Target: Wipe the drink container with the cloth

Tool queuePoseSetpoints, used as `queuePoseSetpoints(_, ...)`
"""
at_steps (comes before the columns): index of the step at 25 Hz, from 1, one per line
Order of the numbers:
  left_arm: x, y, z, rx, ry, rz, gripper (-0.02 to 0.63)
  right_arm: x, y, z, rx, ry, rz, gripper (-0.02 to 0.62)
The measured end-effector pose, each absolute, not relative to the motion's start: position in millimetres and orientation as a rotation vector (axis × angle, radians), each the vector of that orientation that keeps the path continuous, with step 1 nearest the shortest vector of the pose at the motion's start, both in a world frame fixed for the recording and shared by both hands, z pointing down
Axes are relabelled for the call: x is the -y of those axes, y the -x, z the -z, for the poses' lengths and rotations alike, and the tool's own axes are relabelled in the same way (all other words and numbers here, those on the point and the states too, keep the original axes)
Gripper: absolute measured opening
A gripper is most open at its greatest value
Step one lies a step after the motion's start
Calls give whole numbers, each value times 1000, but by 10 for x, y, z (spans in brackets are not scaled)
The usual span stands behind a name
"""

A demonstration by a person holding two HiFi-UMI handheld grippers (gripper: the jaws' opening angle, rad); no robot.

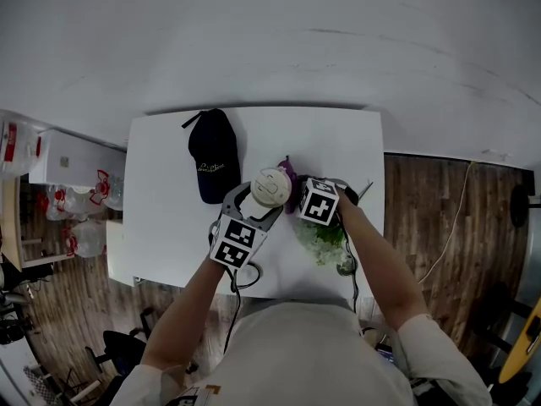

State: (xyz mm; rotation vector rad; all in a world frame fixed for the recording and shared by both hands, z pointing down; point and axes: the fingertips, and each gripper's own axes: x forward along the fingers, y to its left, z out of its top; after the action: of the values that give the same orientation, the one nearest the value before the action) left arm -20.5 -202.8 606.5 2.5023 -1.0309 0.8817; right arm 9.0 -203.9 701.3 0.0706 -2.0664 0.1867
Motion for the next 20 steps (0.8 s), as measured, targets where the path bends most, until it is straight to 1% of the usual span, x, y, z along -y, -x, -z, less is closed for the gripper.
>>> queuePoseSetpoints(3,2013,202,-6066,1026,-2499,-882,339,1936,-105,-6924,2033,-35,-102,77)
queuePoseSetpoints(6,2015,196,-6069,1022,-2499,-880,339,1806,-111,-6619,2013,1,-22,77)
queuePoseSetpoints(9,2042,192,-6052,1016,-2515,-876,339,1866,-156,-6276,2009,-61,67,77)
queuePoseSetpoints(12,2087,186,-5958,1012,-2527,-874,339,1985,-198,-6116,1994,-105,129,77)
queuePoseSetpoints(16,2054,169,-6022,1011,-2508,-880,337,2153,-215,-6245,1958,-186,185,77)
queuePoseSetpoints(20,2084,167,-5992,1000,-2513,-874,337,2215,-155,-6590,2004,-264,58,78)
